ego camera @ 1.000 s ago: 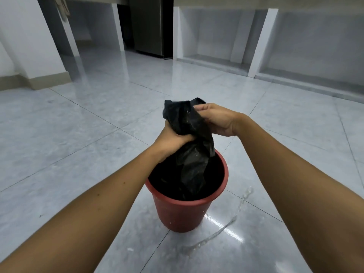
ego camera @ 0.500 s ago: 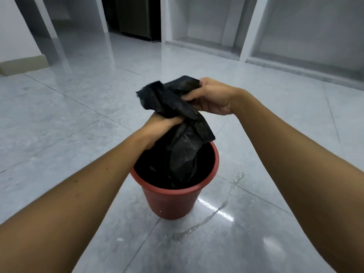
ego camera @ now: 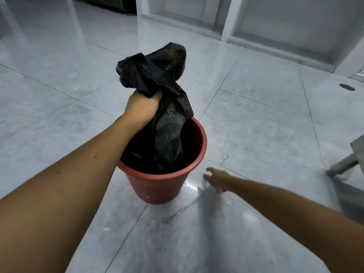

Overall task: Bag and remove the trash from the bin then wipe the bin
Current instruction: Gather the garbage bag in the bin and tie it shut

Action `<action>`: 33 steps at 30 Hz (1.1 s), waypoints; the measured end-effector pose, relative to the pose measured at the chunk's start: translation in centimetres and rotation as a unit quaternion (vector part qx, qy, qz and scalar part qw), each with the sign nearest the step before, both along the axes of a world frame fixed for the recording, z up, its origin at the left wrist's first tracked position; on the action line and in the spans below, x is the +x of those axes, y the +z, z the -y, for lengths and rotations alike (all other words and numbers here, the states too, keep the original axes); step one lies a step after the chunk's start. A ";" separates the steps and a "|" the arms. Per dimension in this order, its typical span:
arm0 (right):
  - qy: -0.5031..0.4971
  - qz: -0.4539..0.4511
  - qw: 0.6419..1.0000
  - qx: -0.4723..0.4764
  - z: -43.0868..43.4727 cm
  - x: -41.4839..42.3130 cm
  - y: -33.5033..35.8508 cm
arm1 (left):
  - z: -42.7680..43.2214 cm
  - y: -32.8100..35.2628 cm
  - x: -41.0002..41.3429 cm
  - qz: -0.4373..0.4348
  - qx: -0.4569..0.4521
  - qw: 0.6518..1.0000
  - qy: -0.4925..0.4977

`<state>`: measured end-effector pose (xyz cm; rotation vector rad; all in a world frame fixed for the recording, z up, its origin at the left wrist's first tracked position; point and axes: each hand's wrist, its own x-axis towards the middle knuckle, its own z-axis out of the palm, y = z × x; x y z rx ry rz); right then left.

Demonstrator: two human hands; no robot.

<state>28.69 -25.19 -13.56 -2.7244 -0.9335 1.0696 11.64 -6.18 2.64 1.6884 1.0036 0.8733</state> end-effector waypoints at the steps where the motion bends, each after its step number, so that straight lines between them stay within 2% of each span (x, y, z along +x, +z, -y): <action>1: 0.007 0.017 1.000 -0.002 0.7 -0.9 -1.4 | 0.1 0.1 0.1 0.001 0.000 1.000 0.003; 4: 0.001 0.102 0.994 0.047 2.0 -3.0 -4.8 | 0.5 0.4 0.2 0.015 -0.012 1.000 -0.010; 8: -0.121 0.076 0.985 0.092 1.2 -3.6 -4.1 | 0.6 0.5 -0.2 0.015 -0.019 0.999 -0.024; 11: -0.226 0.074 0.954 0.181 -1.8 0.5 0.5 | 0.2 0.5 -0.8 0.005 -0.028 0.999 -0.041; 14: -0.248 0.048 0.925 0.284 -5.8 5.6 8.1 | 0.1 0.6 -1.3 -0.011 -0.019 0.999 -0.043; 16: -0.256 -0.009 0.886 0.387 -7.8 6.8 13.2 | 0.1 0.6 -1.4 -0.028 -0.002 0.999 -0.042; 18: -0.196 -0.097 0.872 0.437 -9.1 5.7 16.8 | 0.1 0.5 -1.5 -0.045 0.020 0.998 -0.040; 21: -0.019 -0.146 0.902 0.406 -10.8 1.6 19.1 | 0.5 0.3 -1.8 -0.039 0.085 0.995 -0.022; 23: 0.044 -0.187 0.900 0.392 -12.0 -1.0 19.6 | 0.6 0.4 -1.8 -0.029 0.125 0.992 -0.016; 26: -0.001 -0.293 0.891 0.347 -13.1 -3.4 19.7 | 0.3 0.4 -1.9 -0.077 0.218 0.973 0.009; 28: -0.037 -0.328 0.892 0.309 -13.2 -3.7 19.4 | -0.1 0.5 -2.2 -0.119 0.281 0.952 0.024; 31: 0.003 -0.333 0.887 0.319 -13.0 -3.6 19.1 | -0.7 0.5 -2.7 -0.201 0.343 0.917 0.009; 33: 0.073 -0.278 0.892 0.349 -12.9 -3.5 19.2 | -0.8 0.6 -2.7 -0.244 0.378 0.893 0.014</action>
